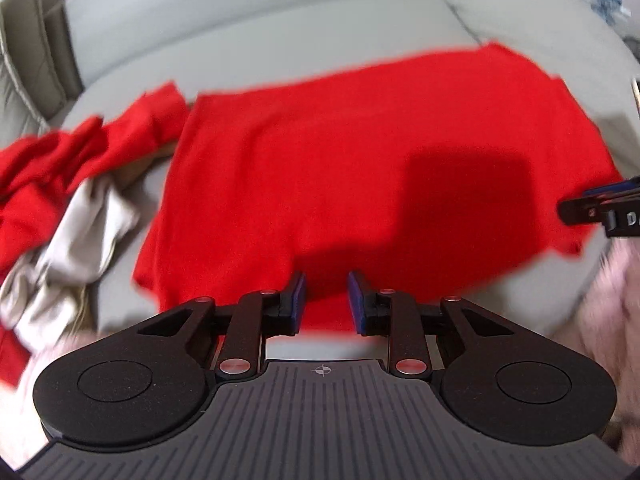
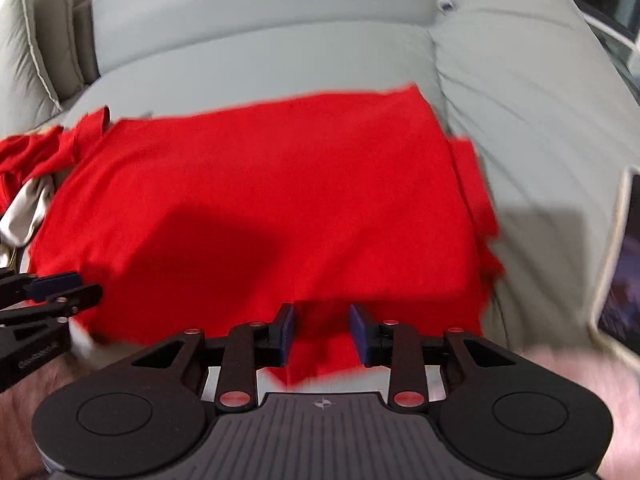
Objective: Fold clothes
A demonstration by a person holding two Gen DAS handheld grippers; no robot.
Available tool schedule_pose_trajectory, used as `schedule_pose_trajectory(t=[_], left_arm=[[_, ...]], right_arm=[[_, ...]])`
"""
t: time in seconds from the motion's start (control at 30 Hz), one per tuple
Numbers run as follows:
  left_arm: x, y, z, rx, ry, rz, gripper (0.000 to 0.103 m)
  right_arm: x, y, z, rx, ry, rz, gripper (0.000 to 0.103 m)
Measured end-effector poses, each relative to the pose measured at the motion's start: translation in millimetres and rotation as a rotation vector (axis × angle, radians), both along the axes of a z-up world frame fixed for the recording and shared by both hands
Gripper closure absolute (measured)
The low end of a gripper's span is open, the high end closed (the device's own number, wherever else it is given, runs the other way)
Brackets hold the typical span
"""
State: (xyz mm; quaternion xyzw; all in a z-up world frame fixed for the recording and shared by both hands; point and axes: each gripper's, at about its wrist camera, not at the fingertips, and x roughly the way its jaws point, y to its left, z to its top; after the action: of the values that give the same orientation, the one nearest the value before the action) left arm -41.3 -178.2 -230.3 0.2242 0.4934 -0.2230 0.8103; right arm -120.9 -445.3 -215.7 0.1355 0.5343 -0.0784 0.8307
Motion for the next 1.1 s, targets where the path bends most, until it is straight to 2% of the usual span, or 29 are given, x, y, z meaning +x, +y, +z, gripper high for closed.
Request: schedule_pose_trajectory(t=[0.1, 0.17, 0.27, 0.43, 0.8, 1.1], left_arm=[[-12, 11, 6, 0.008, 0.020, -0.002, 0.068], [-17, 17, 14, -0.013, -0.030, 0.027, 0.066], [-20, 22, 22, -0.062, -0.081, 0.056, 0.056], [-25, 28, 34, -0.121, -0.115, 0.090, 0.055], [-21, 34, 32, -0.122, -0.075, 0.145, 0.051], [-21, 34, 31, -0.129, -0.065, 0.153, 0.050]], right_arm=[[-21, -5, 5, 0.052, -0.023, -0.036, 0.064], [-33, -8, 8, 0.109, -0.088, -0.069, 0.060], [-38, -10, 6, 0.147, -0.107, -0.095, 0.059], [-39, -9, 8, 0.145, -0.138, -0.109, 0.060], [-45, -11, 8, 0.147, -0.160, -0.119, 0.060], [-48, -11, 9, 0.144, -0.167, -0.122, 0.060]])
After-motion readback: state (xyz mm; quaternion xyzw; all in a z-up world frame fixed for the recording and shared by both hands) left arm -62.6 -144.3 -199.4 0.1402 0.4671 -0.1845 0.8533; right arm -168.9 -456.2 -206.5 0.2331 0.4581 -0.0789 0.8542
